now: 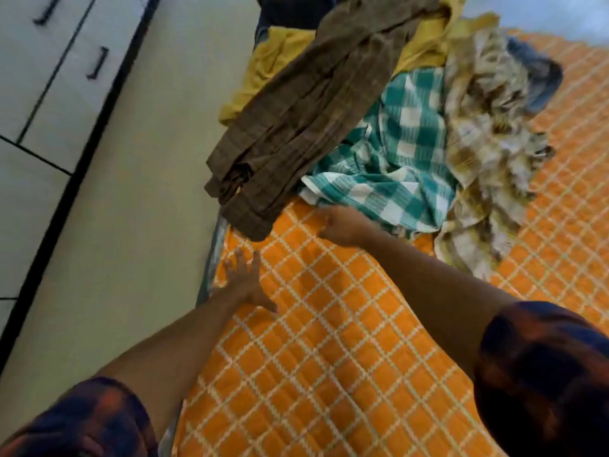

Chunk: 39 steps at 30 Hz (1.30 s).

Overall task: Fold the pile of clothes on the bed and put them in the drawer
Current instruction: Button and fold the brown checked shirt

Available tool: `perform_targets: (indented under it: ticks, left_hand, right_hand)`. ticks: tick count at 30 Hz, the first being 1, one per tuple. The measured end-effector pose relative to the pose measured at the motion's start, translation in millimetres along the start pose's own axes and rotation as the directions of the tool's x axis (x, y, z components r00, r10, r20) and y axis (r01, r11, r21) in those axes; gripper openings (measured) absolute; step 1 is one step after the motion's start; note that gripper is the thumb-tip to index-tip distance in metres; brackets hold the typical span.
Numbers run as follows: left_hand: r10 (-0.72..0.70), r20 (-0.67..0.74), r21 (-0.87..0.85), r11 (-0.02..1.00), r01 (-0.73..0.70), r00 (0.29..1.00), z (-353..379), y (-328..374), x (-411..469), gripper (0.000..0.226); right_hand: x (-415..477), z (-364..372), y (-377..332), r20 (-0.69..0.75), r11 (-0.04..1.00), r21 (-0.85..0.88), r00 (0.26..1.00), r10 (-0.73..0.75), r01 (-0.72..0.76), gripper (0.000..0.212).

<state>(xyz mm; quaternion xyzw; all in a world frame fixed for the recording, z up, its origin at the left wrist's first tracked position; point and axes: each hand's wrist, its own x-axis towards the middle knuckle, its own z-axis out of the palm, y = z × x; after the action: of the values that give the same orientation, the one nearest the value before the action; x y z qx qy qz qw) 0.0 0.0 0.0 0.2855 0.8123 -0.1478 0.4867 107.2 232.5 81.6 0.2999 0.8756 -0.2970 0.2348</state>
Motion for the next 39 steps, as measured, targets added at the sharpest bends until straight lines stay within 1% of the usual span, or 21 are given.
perform_targets:
  ticks: [1, 3, 4, 6, 7, 9, 11, 12, 14, 18, 23, 24, 26, 29, 31, 32, 34, 35, 36, 38, 39]
  left_hand:
    - [0.004, -0.001, -0.023, 1.000, -0.004, 1.000, 6, 4, 3, 0.167]
    - [-0.041, -0.010, -0.047, 0.998, 0.040, 0.999, 11, 14, 5, 0.174]
    - [-0.075, -0.007, -0.042, 0.996, 0.075, 0.997, 17, 14, 6, 0.176]
    - [-0.079, 0.021, -0.074, 0.994, 0.081, 0.997, 19, 20, 14, 0.178]
    - [-0.101, 0.031, -0.080, 0.991, 0.103, 0.994, 17, 18, 23, 0.179]
    - [-0.122, 0.026, -0.074, 0.990, 0.124, 0.992, 15, 19, 29, 0.179]
    - [-0.115, 0.034, -0.090, 0.989, 0.118, 0.993, 18, 16, 31, 0.178]
    - [-0.100, 0.035, -0.088, 0.991, 0.103, 0.994, 18, 18, 30, 0.178]
    - [-0.098, 0.028, -0.100, 0.990, 0.100, 0.995, 20, 15, 35, 0.177]
    - [-0.106, 0.010, -0.141, 0.984, 0.107, 0.994, 24, 16, 40, 0.178]
    - [-0.090, -0.016, -0.159, 0.983, 0.087, 0.996, 26, 14, 42, 0.179]
    - [-0.077, -0.028, -0.152, 0.986, 0.072, 0.997, 28, 13, 41, 0.179]
    - [-0.035, -0.060, -0.142, 0.989, 0.026, 0.998, 30, 10, 37, 0.178]
    - [0.020, -0.135, -0.132, 0.991, -0.038, 0.991, 34, 1, 32, 0.173]
    - [0.028, -0.314, -0.185, 0.979, -0.090, 0.949, 41, -10, 29, 0.152]
    - [0.014, -0.445, -0.318, 0.932, -0.173, 0.895, 46, -16, 27, 0.129]
    - [-0.170, -0.627, -0.667, 0.622, -0.411, 0.760, 58, -34, 14, 0.076]
    - [-0.303, -0.628, -0.749, 0.485, -0.451, 0.717, 66, -45, 2, 0.055]
    - [-0.413, -0.597, -0.795, 0.421, -0.436, 0.688, 74, -56, -13, 0.039]
    - [-0.529, -0.564, -0.818, 0.460, -0.344, 0.634, 96, -77, -47, 0.021]
    - [-0.529, -0.546, -0.825, 0.478, -0.303, 0.650, 108, -86, -62, 0.018]
  right_hand:
    - [23, 4, -3, -0.037, 0.996, 0.090, 0.999, -0.024, 0.027, 0.054]
    - [53, 2, -16, -0.131, 0.926, 0.377, 0.990, 0.057, -0.003, 0.049]
    - [76, 5, -27, -0.140, 0.823, 0.566, 0.978, 0.154, -0.048, 0.046]
    - [105, 4, -39, -0.026, 0.495, 0.853, 0.934, 0.356, -0.165, 0.036]
    - [126, 6, -47, 0.045, 0.362, 0.909, 0.913, 0.406, -0.206, 0.035]
    - [152, 8, -55, 0.109, 0.233, 0.943, 0.884, 0.454, -0.236, 0.052]
    - [175, 13, -63, 0.086, 0.207, 0.954, 0.864, 0.497, -0.215, 0.087]
    - [179, 13, -67, 0.065, 0.209, 0.958, 0.862, 0.503, -0.195, 0.095]
    - [189, 15, -82, 0.041, 0.242, 0.952, 0.862, 0.506, -0.187, 0.097]
    - [201, 14, -104, -0.018, 0.296, 0.943, 0.869, 0.494, -0.149, 0.062]
    - [175, 19, -105, -0.032, 0.111, 0.993, 0.868, 0.495, -0.027, 0.033]
    - [162, 19, -99, -0.040, 0.092, 0.996, 0.866, 0.498, -0.007, 0.035]
    - [133, 19, -86, -0.072, 0.092, 0.995, 0.862, 0.501, 0.030, 0.048]
    - [78, 19, -61, -0.147, 0.169, 0.983, 0.871, 0.470, 0.075, 0.047]
    - [35, 27, -44, -0.207, 0.253, 0.962, 0.875, 0.438, 0.101, 0.056]
    - [13, 38, -35, -0.232, 0.316, 0.944, 0.875, 0.425, 0.097, 0.066]
    - [-35, 78, -24, -0.268, 0.479, 0.875, 0.891, 0.366, 0.066, 0.075]
    - [-62, 104, -22, -0.263, 0.558, 0.828, 0.916, 0.302, 0.054, 0.073]
    - [-88, 142, -19, -0.206, 0.630, 0.777, 0.948, 0.241, 0.009, 0.073]
    - [-155, 226, -20, 0.033, 0.725, 0.677, 0.990, 0.139, -0.125, 0.072]
    - [-191, 270, -20, 0.175, 0.769, 0.603, 0.976, 0.128, -0.210, 0.071]
